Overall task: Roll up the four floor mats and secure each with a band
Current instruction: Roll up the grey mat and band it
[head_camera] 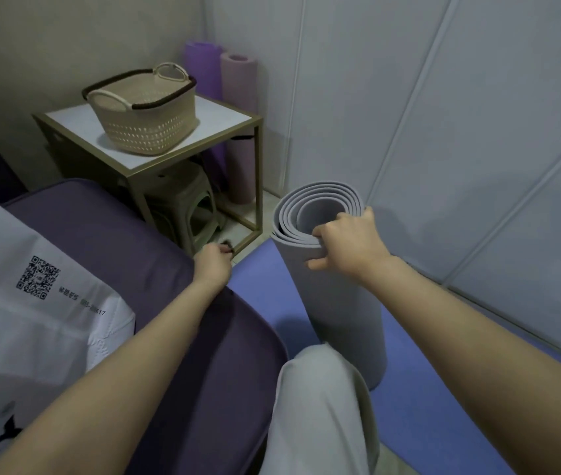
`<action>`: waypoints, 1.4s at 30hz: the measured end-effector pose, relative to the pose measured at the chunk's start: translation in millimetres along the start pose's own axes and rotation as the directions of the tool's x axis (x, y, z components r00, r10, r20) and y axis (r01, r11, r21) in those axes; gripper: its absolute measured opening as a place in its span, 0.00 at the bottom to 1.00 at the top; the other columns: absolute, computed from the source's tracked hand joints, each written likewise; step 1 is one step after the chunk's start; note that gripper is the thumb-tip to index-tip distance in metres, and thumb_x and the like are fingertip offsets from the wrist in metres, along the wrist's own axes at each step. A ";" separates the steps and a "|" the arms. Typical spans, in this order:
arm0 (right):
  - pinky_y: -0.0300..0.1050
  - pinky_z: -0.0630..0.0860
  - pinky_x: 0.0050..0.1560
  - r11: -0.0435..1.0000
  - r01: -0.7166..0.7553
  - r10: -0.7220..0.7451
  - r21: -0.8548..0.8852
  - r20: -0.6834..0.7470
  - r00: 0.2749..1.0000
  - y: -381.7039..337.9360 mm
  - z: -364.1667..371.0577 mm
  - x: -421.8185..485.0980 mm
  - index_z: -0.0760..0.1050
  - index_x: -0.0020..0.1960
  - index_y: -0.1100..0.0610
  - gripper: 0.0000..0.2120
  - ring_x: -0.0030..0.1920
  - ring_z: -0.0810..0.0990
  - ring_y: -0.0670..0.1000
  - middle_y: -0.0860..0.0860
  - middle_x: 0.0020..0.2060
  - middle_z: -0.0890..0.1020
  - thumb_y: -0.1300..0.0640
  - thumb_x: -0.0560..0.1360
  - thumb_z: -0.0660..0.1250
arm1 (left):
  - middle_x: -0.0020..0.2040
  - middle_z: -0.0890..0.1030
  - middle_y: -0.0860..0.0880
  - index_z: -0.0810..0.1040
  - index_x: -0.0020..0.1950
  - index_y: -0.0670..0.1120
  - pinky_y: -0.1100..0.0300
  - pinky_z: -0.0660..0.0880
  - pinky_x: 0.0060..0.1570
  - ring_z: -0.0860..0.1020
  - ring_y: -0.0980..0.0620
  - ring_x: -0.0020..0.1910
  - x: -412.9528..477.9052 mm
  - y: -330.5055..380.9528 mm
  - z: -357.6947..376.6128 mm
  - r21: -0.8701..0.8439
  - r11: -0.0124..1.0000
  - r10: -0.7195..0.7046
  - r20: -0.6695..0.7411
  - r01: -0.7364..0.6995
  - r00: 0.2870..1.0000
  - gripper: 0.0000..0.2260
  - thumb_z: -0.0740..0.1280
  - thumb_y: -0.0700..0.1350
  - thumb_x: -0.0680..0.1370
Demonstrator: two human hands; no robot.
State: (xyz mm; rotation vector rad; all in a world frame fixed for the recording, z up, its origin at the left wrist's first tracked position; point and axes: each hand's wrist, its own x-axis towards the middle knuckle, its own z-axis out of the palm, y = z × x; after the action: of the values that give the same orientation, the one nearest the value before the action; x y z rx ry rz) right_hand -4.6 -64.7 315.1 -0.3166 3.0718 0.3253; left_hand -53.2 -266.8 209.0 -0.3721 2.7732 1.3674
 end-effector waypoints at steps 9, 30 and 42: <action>0.62 0.58 0.68 0.996 -0.063 0.066 0.060 -0.051 0.996 61.1 6.4 -62.5 0.75 0.54 0.49 0.19 0.56 0.73 0.50 0.45 0.41 0.74 0.37 0.70 0.66 | 0.50 0.78 0.45 0.78 0.52 0.44 0.56 0.78 0.51 0.80 0.52 0.45 -68.4 126.4 28.1 -0.397 0.801 0.415 -0.168 -0.447 0.894 0.06 0.62 0.37 0.79; 0.59 0.57 0.69 0.862 -0.141 0.269 0.486 -0.202 0.942 102.6 21.3 -122.4 0.75 0.61 0.48 0.19 0.61 0.72 0.47 0.44 0.57 0.79 0.41 0.73 0.66 | 0.43 0.71 0.55 0.81 0.50 0.45 0.59 0.70 0.48 0.73 0.51 0.47 -142.8 148.7 76.4 -0.129 0.558 0.820 -0.067 -0.820 0.568 0.08 0.65 0.35 0.77; 0.59 0.48 0.72 0.559 -0.208 0.368 0.803 -0.015 0.930 111.6 11.8 -128.5 0.79 0.49 0.44 0.21 0.60 0.75 0.47 0.45 0.52 0.82 0.38 0.80 0.49 | 0.43 0.73 0.51 0.82 0.49 0.42 0.65 0.72 0.47 0.75 0.52 0.44 -158.6 143.4 94.6 -0.198 0.552 0.815 -0.081 -0.810 0.574 0.07 0.67 0.34 0.76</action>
State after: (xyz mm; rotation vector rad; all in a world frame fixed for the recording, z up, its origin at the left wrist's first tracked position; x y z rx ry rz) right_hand 98.4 70.1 333.6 0.2301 3.0208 -1.1322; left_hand 60.9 -76.6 283.0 1.1105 2.8532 1.7630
